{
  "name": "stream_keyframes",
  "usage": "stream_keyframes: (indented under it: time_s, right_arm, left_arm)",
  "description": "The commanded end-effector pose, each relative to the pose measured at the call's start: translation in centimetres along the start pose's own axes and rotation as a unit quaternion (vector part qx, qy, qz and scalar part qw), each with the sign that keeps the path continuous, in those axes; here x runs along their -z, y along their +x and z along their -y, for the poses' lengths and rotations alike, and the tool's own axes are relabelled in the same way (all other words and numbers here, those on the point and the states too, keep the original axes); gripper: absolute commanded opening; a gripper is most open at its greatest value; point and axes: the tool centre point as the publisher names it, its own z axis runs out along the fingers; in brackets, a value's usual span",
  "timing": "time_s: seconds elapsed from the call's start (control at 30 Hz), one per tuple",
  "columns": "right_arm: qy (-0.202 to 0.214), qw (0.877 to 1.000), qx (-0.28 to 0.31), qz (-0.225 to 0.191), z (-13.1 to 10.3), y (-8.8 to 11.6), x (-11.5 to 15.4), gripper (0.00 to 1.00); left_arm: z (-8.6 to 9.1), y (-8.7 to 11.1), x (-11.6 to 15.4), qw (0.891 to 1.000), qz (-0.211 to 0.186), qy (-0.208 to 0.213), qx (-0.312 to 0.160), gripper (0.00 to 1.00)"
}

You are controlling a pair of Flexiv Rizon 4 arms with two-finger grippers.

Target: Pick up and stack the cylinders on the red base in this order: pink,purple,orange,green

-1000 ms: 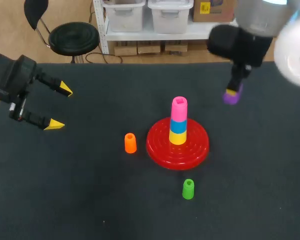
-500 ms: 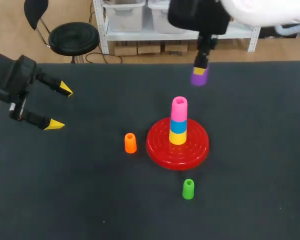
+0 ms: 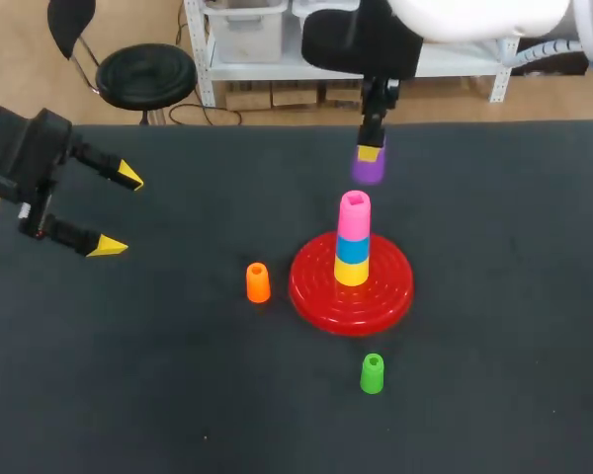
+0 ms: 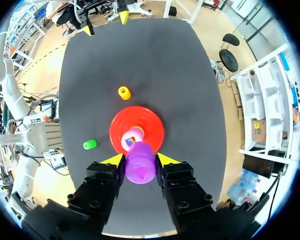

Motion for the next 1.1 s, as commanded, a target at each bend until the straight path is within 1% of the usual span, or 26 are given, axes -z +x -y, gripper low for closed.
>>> stream_keyframes:
  time_s: [0.03, 0.37, 0.67, 1.1]
  right_arm:
    - [0.001, 1.000, 0.005, 0.006, -0.9, 0.4, -0.6, 0.00]
    - [-0.016, 1.000, 0.021, 0.000, -1.5, -0.2, -1.8, 0.00]
    - [-0.025, 0.999, 0.032, -0.006, -1.5, -1.0, -2.4, 0.00]
    - [-0.037, 0.999, 0.034, -0.013, -1.2, -0.9, -3.3, 0.00]
  left_arm:
    - [0.1, 0.1, 0.0, 1.000, 0.002, -0.001, -0.002, 1.00]
    - [0.1, 0.1, 0.0, 1.000, 0.002, -0.001, -0.002, 1.00]
    - [0.1, 0.1, 0.0, 1.000, 0.002, -0.001, -0.002, 1.00]
    - [0.1, 0.1, 0.0, 1.000, 0.002, -0.001, -0.002, 1.00]
